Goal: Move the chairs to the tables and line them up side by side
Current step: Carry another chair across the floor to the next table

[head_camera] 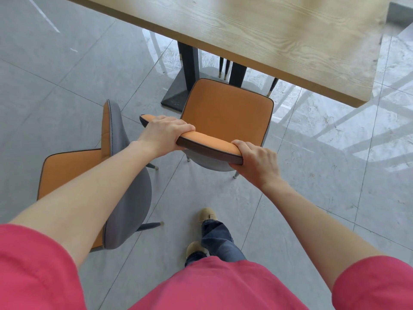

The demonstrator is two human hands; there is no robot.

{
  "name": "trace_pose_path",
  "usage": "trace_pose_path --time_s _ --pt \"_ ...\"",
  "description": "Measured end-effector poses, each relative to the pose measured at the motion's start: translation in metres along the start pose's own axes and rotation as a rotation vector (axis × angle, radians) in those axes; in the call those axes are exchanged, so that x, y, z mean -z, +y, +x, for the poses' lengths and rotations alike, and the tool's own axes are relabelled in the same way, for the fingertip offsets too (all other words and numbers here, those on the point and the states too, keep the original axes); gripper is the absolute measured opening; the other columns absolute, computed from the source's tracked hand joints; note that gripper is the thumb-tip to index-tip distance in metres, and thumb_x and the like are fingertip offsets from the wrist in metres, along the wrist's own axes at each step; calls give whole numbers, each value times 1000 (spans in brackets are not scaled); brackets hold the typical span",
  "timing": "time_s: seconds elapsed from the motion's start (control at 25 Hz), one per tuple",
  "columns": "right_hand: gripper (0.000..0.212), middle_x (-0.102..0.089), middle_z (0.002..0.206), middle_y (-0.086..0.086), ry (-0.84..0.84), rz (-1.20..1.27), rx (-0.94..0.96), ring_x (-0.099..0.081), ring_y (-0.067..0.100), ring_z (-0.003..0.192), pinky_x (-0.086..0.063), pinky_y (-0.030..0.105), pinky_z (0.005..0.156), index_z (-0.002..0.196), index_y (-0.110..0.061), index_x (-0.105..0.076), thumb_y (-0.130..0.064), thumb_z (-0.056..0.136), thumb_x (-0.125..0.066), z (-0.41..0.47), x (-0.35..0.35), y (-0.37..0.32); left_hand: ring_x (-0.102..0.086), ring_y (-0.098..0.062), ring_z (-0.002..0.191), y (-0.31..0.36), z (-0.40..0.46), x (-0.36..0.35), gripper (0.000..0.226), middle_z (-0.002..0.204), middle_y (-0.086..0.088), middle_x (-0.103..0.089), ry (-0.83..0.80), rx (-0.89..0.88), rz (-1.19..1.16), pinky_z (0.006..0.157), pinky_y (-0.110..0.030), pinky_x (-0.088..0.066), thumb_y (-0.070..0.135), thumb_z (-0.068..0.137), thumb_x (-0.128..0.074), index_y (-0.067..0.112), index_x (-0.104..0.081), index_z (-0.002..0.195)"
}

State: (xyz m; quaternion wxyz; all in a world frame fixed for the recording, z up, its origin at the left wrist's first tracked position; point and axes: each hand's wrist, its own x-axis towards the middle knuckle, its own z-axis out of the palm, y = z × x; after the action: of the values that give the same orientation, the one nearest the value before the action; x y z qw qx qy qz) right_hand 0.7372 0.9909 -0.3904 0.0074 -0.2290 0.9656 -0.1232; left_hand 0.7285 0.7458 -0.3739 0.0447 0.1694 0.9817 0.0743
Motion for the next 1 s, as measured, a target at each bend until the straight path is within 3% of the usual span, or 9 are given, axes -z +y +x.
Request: trace_pose_path --time_s 0.16,0.44,0.56,0.72,0.84,1.0 --pt "40 -68 107 1 -85 -18 -42 -64 32 89 -51 37 70 124 -21 -51 -36 87 -56 0 2 -3 -52 -25 113 2 -2 2 44 123 0 -61 -66 62 1 96 -41 -37 31 83 -65 26 -52 124" --pt "42 -68 105 2 -125 -72 29 -65 31 86 -54 38 69 125 -20 -49 -42 89 -52 2 4 -9 -50 -23 116 -1 -2 14 45 125 0 -59 -203 55 20 100 -42 -35 34 83 -64 28 -48 125" --pt "58 -66 112 3 -132 -19 125 -65 28 92 -53 37 69 132 -22 -45 -49 83 -59 4 9 -5 -44 -24 122 1 -3 18 51 131 -1 -53 -254 100 3 106 -45 -28 33 84 -63 27 -43 130" --pt "70 -55 134 9 -171 56 275 -51 28 122 -43 42 99 140 -16 -36 -56 85 -51 19 17 -5 -28 -25 135 -2 -12 27 71 145 -4 -37 -293 190 -16 112 -46 -17 40 84 -61 20 -26 142" --pt "67 -49 140 9 -128 43 331 -47 29 126 -38 42 104 142 -18 -33 -55 87 -47 47 19 -24 -11 -25 141 -10 -32 32 74 152 -6 -24 -243 305 -13 115 -48 -7 46 86 -54 15 -19 143" --pt "69 -40 147 9 -136 -3 566 -36 29 134 -28 44 110 143 -17 -31 -48 86 -56 77 15 -66 5 -27 142 -20 -69 32 80 156 -11 -2 -152 545 21 114 -47 0 47 88 -48 13 -4 146"
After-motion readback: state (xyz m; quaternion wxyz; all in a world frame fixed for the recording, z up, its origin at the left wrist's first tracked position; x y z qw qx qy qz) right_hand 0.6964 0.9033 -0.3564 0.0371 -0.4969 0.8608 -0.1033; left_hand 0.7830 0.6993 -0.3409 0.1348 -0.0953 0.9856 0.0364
